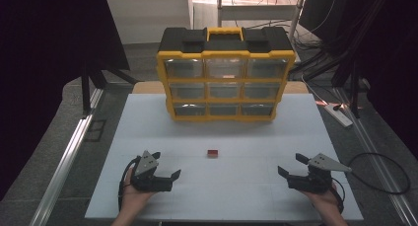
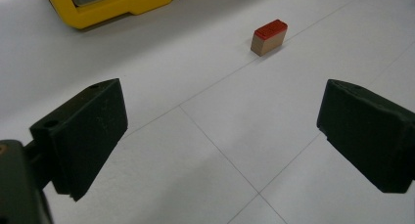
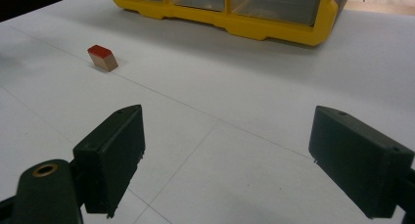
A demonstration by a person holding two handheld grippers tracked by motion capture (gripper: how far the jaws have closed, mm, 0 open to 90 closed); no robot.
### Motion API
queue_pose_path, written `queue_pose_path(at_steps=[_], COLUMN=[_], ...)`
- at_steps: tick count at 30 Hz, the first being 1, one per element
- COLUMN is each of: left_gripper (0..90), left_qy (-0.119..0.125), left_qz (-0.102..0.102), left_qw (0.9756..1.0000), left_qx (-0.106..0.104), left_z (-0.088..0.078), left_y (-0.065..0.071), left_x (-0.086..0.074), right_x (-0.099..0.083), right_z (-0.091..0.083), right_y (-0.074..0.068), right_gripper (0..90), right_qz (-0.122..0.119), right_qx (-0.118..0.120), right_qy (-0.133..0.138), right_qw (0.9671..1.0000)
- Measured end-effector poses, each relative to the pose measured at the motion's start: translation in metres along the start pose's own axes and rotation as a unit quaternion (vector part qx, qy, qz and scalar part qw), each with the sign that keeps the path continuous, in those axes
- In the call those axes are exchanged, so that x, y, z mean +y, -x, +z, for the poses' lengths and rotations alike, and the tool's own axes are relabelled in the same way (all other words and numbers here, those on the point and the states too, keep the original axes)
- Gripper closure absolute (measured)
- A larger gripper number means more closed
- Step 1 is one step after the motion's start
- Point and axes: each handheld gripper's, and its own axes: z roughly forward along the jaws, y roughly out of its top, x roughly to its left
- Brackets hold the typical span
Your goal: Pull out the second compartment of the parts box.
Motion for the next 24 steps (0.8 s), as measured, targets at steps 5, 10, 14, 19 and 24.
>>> queue_pose_path(at_steps=[5,10,14,19,24], left_gripper=[4.8,4.9,5.5,5.3,5.3], left_qy=[0.005,0.002,-0.001,-0.001,-0.009], left_qz=[0.002,0.013,0.038,0.06,0.082], left_qw=[1.0,0.9999,0.9993,0.9981,0.9965], left_qx=[-0.001,-0.002,0.002,0.011,0.013], left_z=[0.0,0.0,0.0,0.0,-0.001], left_y=[0.0,0.002,0.007,0.011,0.015], left_x=[0.004,0.006,0.009,0.012,0.016], right_x=[-0.001,-0.001,-0.001,-0.001,-0.001], right_z=[-0.002,-0.003,-0.003,-0.003,-0.002], right_y=[0.001,0.002,0.001,0.001,0.001], right_gripper=[13.9,14.0,13.9,13.9,13.9], right_qz=[0.003,0.007,0.003,0.005,0.005], right_qx=[-0.002,-0.003,-0.002,0.0,0.001], right_qy=[0.001,0.003,0.0,-0.001,-0.003], right_qw=[1.0,1.0,1.0,1.0,1.0])
